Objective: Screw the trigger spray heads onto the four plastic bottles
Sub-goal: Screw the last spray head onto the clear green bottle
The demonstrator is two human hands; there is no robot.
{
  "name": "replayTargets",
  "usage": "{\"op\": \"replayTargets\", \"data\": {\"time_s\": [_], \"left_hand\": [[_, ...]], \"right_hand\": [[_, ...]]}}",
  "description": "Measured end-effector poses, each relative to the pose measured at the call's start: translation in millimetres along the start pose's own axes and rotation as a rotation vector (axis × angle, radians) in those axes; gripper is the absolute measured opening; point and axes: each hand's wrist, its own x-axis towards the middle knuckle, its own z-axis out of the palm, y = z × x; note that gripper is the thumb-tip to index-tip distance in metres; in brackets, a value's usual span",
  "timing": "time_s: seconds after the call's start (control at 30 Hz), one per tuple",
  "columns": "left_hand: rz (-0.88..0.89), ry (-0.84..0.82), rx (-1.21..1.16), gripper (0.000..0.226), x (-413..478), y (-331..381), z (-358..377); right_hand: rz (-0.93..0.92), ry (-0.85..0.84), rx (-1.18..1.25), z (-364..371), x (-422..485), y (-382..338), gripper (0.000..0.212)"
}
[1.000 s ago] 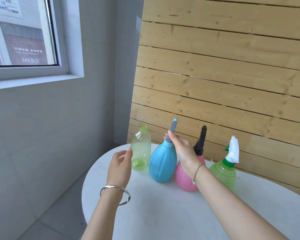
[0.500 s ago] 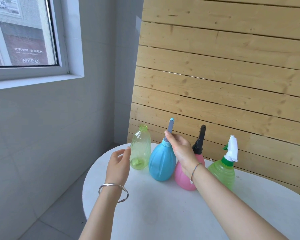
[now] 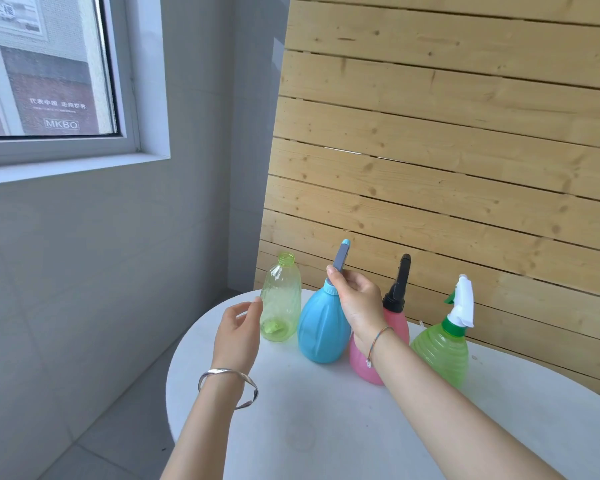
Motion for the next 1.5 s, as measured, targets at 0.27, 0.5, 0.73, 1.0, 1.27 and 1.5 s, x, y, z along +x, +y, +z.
{"op": "replayTargets", "data": {"time_s": [0.27, 0.5, 0.73, 1.0, 1.27, 1.5], "left_hand": [[-0.009, -0.003, 0.001, 0.035, 1, 0, 0], [-0.018, -0.002, -0.012, 0.033, 2, 1, -4], [-0.01, 0.006, -0.041, 0.025, 4, 3, -12], [0.096, 0.006, 0.045, 0.059, -1, 8, -17], [0.494, -0.139, 0.502, 0.081, -24, 10, -6], [0.55, -0.38, 0.56, 0.076, -58, 6, 32]], "right_hand": [[0.052, 0.014, -0.031, 1, -2, -4, 0.036], [-0.535, 0.162, -0.222, 11, -18, -23, 0.041], [-0.323, -0.381, -0.531, 61, 1, -36, 0.054], [-0.444, -0.353, -0.602, 58, -4, -33, 0.023], [-0.456, -0.364, -0.276, -9, -47, -63, 0.018], [-0.369, -0.199, -0.198, -136, -73, -40, 0.01]]}}
